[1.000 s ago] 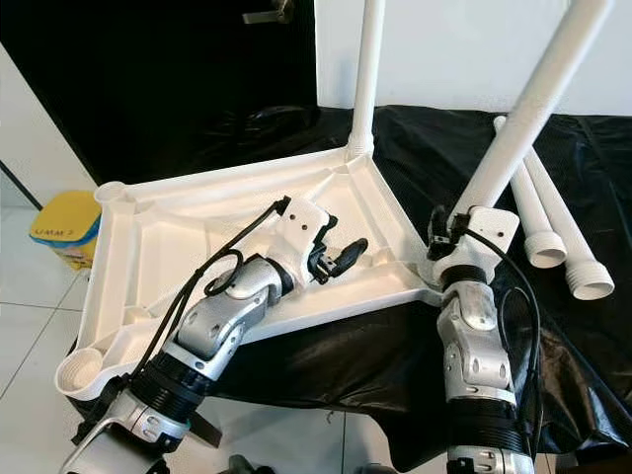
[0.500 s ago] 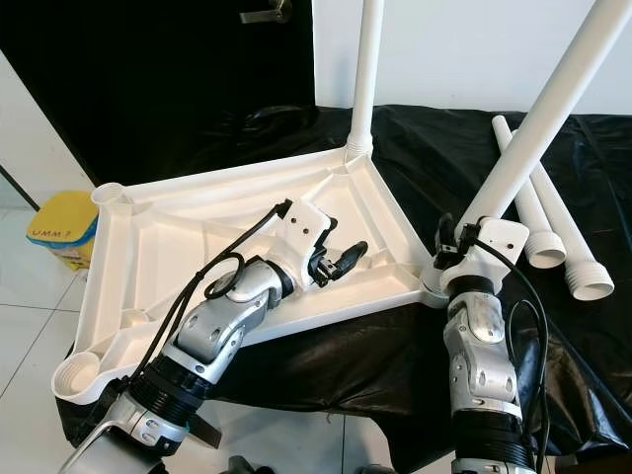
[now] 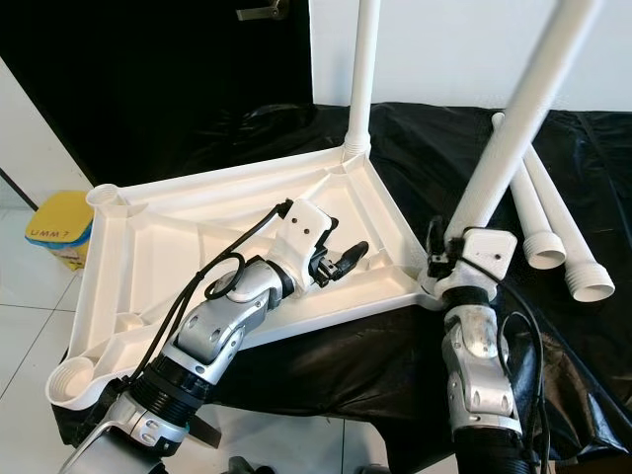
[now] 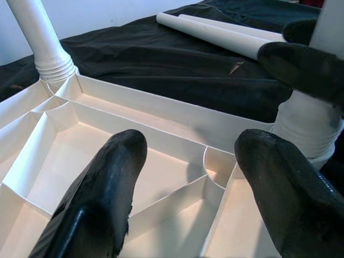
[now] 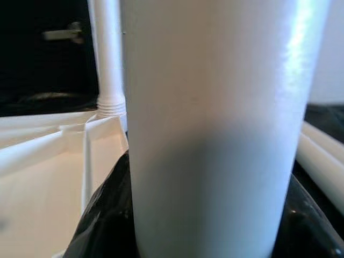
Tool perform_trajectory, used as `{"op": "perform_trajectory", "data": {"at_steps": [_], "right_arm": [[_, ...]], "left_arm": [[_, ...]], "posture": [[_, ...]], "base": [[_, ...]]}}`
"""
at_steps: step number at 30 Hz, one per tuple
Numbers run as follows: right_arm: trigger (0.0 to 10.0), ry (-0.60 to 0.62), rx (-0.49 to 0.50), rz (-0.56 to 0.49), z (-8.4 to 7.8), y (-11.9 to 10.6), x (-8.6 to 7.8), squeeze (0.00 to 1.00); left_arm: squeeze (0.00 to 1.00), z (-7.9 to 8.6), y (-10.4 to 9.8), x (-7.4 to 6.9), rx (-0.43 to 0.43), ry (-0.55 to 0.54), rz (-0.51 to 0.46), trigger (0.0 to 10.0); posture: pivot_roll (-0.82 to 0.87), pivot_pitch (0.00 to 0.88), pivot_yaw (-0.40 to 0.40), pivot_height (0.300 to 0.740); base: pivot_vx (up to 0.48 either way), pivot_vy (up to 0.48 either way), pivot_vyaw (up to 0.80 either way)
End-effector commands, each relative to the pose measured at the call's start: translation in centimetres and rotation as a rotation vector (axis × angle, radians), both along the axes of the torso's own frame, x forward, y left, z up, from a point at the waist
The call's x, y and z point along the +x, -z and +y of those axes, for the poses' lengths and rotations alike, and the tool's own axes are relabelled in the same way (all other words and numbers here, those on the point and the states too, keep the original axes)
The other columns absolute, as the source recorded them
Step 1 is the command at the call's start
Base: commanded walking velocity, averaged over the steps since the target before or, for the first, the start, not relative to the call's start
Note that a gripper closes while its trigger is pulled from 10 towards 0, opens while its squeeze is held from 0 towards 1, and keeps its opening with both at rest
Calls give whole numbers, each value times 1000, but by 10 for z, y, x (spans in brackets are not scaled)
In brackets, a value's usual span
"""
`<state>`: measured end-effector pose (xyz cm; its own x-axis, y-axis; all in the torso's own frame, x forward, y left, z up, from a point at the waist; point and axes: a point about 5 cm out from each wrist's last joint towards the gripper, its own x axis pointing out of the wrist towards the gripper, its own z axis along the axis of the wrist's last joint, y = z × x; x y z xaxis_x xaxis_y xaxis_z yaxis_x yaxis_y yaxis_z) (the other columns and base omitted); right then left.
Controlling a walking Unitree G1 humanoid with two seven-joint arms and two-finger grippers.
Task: Building children table
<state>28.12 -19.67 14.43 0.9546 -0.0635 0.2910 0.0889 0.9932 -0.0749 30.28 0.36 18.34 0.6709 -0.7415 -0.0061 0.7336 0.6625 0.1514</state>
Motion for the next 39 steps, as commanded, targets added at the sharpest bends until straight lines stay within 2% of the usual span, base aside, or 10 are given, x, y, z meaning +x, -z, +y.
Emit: {"op": "perform_trajectory", "data": {"at_steps": [1, 7, 15, 19, 23, 27, 30, 34, 39], "right_arm": [[10000, -52, -33, 116, 9, 30, -7, 0], [10000, -115, -66, 88, 16, 32, -9, 0], [10000, -156, -38, 84, 18, 42, -12, 0], [10000, -225, 8, 26, 24, 41, -17, 0], [10000, -238, -19, 16, 25, 43, -18, 0], [10000, -213, -28, 34, 24, 47, -17, 0], [10000, -212, -3, 51, 24, 50, -15, 0], [10000, -183, 60, 125, 20, 54, -7, 0], [10000, -188, 65, 131, 20, 55, -5, 0]], "left_arm": [[0, -3, -2, -5, 1, 91, 3, 10000], [0, -4, -8, -5, -11, 104, -8, 10000], [0, -3, -11, -5, -5, 118, -14, 10000], [0, -4, -12, -7, -2, 132, -17, 10000], [0, -4, -12, -7, -1, 136, -17, 10000], [0, -4, -12, -8, 4, 147, -16, 10000], [0, -4, -12, -9, 10, 157, -15, 10000], [0, -5, -13, -10, 13, 166, -14, 10000], [0, -5, -13, -10, 13, 167, -14, 10000]], "posture": [[-203, 95, 84, 740], [-201, 93, 91, 740], [-202, 88, 108, 740], [-199, 83, 117, 740], [-199, 82, 123, 740], [-193, 82, 138, 740], [-194, 80, 142, 740], [-198, 76, 144, 740], [-199, 76, 143, 740]], "base": [[0, 0, 0], [0, 0, 0], [0, 0, 0], [0, 0, 0], [0, 0, 0], [0, 0, 0], [0, 0, 0], [0, 0, 0], [0, 0, 0]]}}
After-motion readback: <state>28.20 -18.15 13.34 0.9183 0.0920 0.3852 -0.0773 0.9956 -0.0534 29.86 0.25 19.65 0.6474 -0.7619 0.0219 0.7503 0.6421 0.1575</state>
